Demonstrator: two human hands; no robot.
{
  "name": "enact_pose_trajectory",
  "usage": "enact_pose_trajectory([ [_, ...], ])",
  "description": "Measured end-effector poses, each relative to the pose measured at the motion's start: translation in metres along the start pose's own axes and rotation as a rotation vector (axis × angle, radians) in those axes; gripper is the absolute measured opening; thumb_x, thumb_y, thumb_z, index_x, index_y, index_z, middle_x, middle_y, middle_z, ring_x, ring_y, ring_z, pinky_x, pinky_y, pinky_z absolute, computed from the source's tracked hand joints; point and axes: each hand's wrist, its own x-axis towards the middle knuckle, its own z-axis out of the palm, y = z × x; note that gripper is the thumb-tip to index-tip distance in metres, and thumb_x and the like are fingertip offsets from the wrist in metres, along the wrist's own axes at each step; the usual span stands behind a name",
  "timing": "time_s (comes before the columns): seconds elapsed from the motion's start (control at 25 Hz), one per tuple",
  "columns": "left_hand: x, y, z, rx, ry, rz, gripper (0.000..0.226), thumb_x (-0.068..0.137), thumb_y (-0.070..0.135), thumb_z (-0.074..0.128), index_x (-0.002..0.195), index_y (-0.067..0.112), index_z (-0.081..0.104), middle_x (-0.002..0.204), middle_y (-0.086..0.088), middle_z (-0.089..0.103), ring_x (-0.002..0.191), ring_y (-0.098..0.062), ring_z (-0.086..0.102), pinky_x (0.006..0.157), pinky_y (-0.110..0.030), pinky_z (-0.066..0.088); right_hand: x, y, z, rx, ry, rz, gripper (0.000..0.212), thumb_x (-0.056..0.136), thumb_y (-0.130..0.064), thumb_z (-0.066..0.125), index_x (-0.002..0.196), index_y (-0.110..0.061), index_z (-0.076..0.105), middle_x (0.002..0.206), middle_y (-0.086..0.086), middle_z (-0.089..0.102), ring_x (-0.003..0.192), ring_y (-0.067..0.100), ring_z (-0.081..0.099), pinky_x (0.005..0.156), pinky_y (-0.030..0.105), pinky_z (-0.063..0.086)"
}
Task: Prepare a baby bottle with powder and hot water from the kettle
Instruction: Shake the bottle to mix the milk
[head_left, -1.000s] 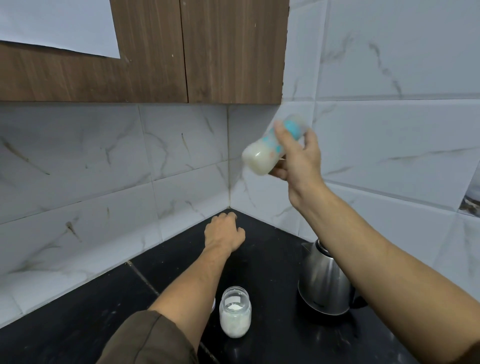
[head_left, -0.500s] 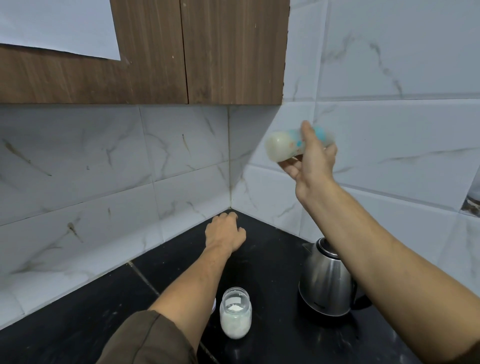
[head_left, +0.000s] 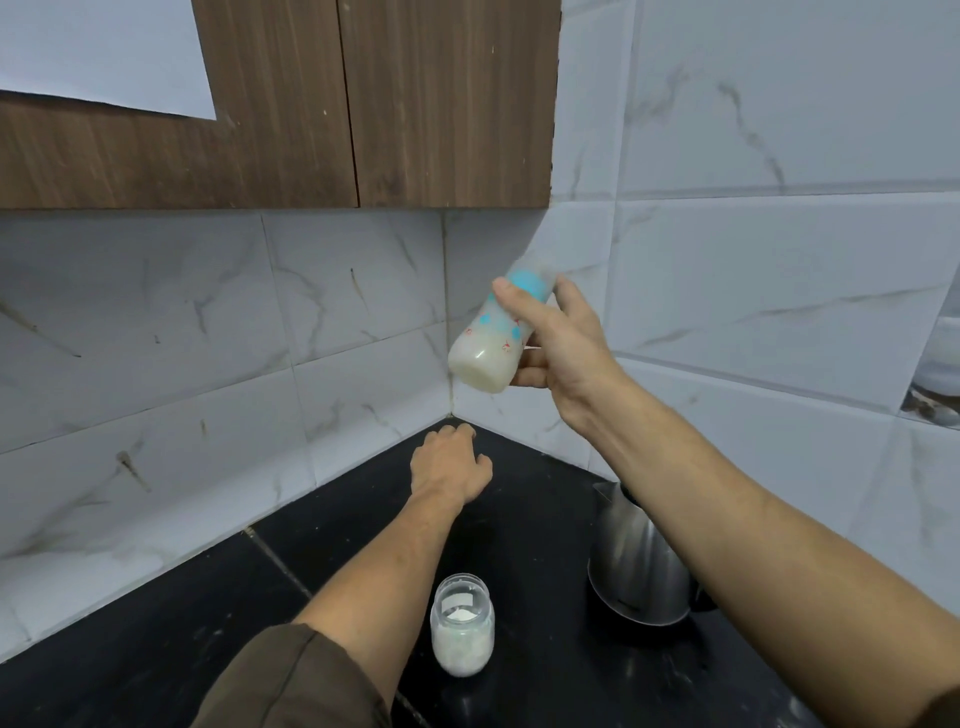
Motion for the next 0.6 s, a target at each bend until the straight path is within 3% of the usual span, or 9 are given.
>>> enact_pose_trajectory([
  [0.2, -0.001, -0.005, -0.003, -0.009, 0.015, 0.002, 0.049, 0.098, 0.034, 0.057, 0.144, 0.018, 0.055, 0.138, -0.006, 0.06, 0.128, -0.027, 0.054, 0.101, -0.044, 0.05, 0.02, -0.013, -0.015, 0.423, 0.358, -0.077, 0.074, 0.09, -0.035, 0.081, 0.152, -0.03, 0.04, 0.125, 0.008, 0.064, 0.096, 0.03, 0.077, 0.063, 0.038, 0.064],
  [0.24, -0.001, -0.007, -0.003, -0.01, 0.016, -0.007, 0.049, 0.098, 0.034, 0.057, 0.144, 0.018, 0.055, 0.138, -0.006, 0.06, 0.128, -0.027, 0.055, 0.101, -0.045, 0.051, 0.019, -0.01, -0.017, 0.377, 0.347, -0.07, 0.075, 0.091, -0.035, 0.081, 0.152, -0.03, 0.039, 0.125, 0.007, 0.064, 0.096, 0.03, 0.076, 0.063, 0.037, 0.064],
  [0.4, 0.0, -0.005, -0.004, -0.013, 0.016, -0.001, 0.048, 0.098, 0.035, 0.059, 0.143, 0.019, 0.056, 0.136, -0.005, 0.062, 0.124, -0.026, 0.057, 0.1, -0.044, 0.053, 0.005, 0.003, -0.011, -0.004, -0.002, -0.095, 0.062, 0.09, -0.038, 0.08, 0.145, -0.028, 0.052, 0.119, 0.01, 0.07, 0.083, 0.029, 0.078, 0.062, 0.036, 0.061],
  [0.6, -0.001, -0.005, -0.006, -0.014, 0.045, 0.011, 0.047, 0.097, 0.033, 0.057, 0.141, 0.017, 0.058, 0.136, -0.005, 0.062, 0.126, -0.027, 0.056, 0.1, -0.043, 0.051, 0.018, -0.018, -0.02, 0.422, 0.327, -0.08, 0.068, 0.091, -0.038, 0.08, 0.148, -0.025, 0.044, 0.125, 0.01, 0.065, 0.096, 0.03, 0.077, 0.064, 0.038, 0.063],
])
